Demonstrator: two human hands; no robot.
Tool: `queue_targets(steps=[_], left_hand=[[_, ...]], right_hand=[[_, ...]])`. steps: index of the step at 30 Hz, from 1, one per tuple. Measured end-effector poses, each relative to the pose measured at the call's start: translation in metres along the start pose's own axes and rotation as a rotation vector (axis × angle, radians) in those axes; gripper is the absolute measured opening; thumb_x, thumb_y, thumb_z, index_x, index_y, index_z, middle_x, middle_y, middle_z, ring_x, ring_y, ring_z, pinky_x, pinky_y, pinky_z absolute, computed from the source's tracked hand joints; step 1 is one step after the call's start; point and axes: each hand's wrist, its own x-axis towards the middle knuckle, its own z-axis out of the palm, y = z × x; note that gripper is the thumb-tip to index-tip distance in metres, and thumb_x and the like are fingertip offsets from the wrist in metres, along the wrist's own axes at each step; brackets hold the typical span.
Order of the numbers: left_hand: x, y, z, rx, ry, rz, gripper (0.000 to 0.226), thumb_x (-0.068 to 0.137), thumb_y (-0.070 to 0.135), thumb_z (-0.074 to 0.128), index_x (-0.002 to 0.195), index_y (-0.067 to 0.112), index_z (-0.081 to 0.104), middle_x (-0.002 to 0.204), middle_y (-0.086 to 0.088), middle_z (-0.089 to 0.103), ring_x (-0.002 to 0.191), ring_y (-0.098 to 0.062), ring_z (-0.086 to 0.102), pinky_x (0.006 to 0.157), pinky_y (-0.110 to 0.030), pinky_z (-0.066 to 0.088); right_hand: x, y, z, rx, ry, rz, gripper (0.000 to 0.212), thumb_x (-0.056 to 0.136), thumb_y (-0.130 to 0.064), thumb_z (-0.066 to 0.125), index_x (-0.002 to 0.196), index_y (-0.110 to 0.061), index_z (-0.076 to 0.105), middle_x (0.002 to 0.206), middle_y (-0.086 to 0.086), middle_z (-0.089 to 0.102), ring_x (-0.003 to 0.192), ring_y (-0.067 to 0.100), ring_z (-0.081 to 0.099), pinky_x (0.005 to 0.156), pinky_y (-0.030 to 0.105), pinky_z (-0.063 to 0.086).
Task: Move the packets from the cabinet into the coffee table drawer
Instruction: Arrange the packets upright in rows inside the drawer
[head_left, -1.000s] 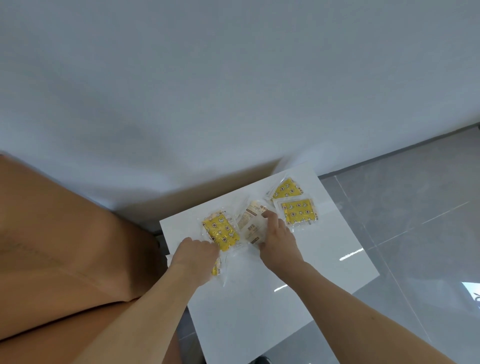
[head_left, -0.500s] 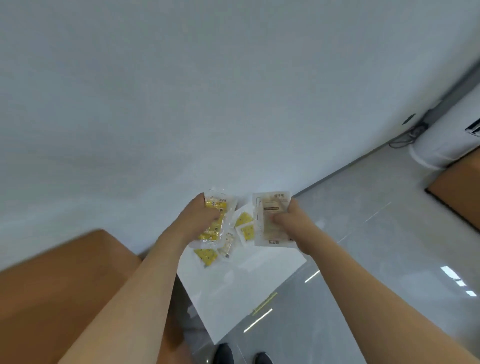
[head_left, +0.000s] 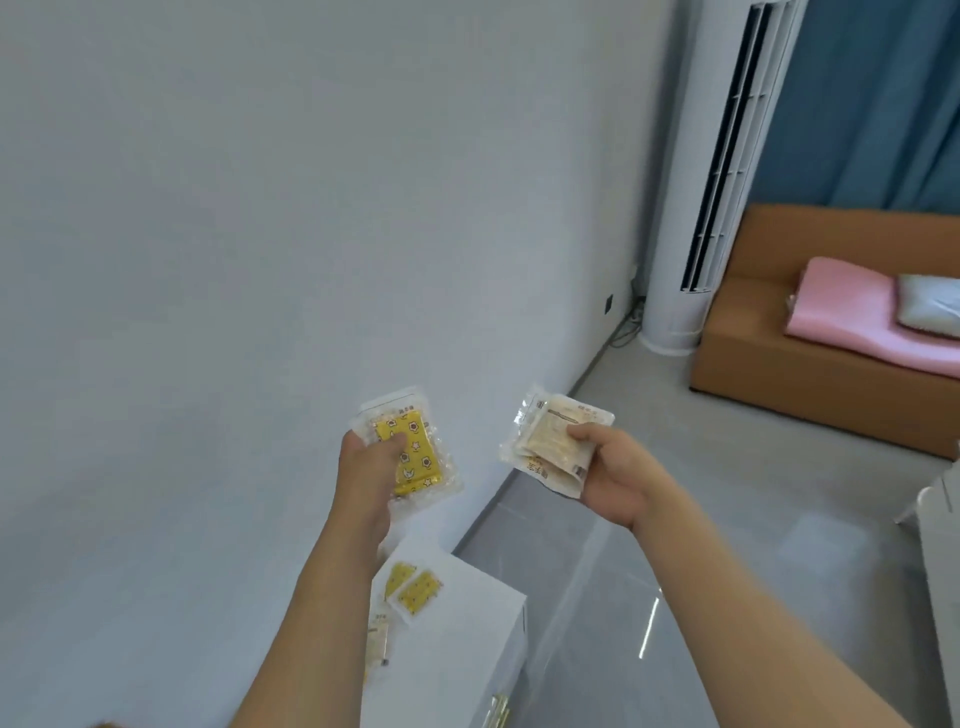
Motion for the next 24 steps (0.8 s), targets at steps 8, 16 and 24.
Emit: queue_targets(steps=[8,16,24], left_hand=[[-0.079,-0.019,0.129,0.043,-0.100,0.056,0.027,0.091,0.015,0.067,0.111,0.029,0.057,0.107,0.000,0.070,0.094,-0.024,0.070,0.064,-0.036,0.058],[-0.116,-0.048,0.193,0.089,-0.108,-0.017,0.023,0.093,0.014,0.065,0.110,0.027,0.057,0.102,0.000,0.070,0.086,-0.020,0.070,0.046,-0.026,0.054],[-0.165,-0.058,0.269,0.166,-0.155,-0.004,0.023,0.094,0.014,0.062,0.114,0.025,0.056,0.103,-0.001,0.069,0.087,-0.020,0.068,0.054,-0.028,0.051]], right_hand=[[-0.059,-0.074,-0.092,-0.166,0.104,-0.165,0.040,0.090,0.000,0.061,0.128,-0.012,0.052,0.115,0.012,0.070,0.099,0.033,0.069,0.077,0.051,0.058],[-0.084,-0.092,-0.151,-0.230,0.222,-0.169,0.040,0.090,0.005,0.060,0.125,-0.011,0.048,0.112,0.012,0.069,0.095,0.031,0.070,0.070,0.046,0.059],[-0.124,-0.134,-0.221,-0.215,0.223,-0.221,0.043,0.088,0.005,0.062,0.124,-0.014,0.049,0.111,0.010,0.070,0.094,0.028,0.071,0.065,0.042,0.060]])
